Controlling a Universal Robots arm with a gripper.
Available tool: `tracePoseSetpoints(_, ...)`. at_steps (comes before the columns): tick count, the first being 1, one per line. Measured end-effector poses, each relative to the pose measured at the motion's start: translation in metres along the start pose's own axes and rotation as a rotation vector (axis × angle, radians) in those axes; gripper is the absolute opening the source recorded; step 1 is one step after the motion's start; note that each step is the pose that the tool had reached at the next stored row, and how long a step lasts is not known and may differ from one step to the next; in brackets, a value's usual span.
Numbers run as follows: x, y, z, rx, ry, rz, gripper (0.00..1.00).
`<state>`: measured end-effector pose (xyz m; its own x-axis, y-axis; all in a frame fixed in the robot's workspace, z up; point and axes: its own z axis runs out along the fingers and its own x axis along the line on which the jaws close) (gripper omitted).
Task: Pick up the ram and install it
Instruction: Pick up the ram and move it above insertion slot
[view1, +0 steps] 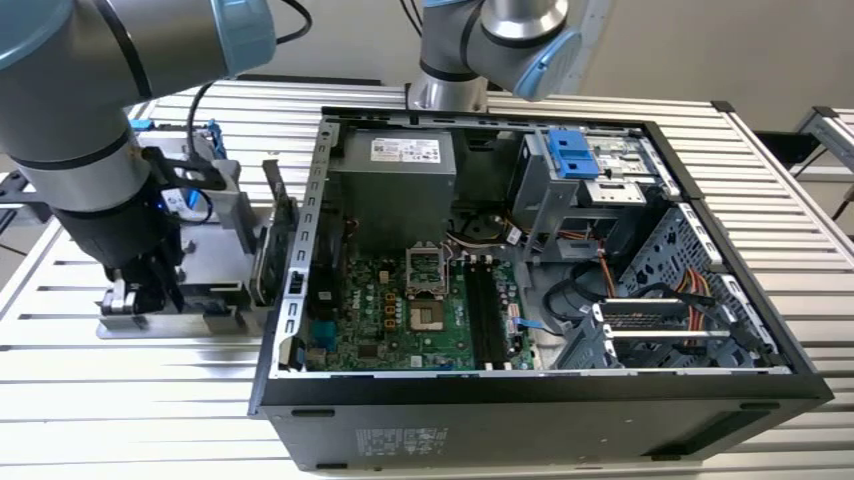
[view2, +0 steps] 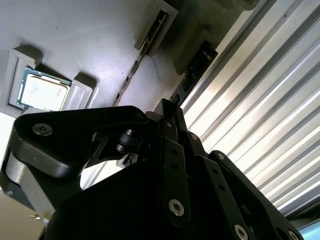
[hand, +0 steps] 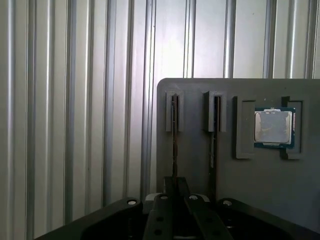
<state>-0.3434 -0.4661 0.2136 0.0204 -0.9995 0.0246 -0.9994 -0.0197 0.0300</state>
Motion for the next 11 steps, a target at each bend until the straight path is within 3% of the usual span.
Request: tracePoseSetpoints(11,0.0002,0.0002,-0.0078,0.0001,-0.0001,0.000,0.00)
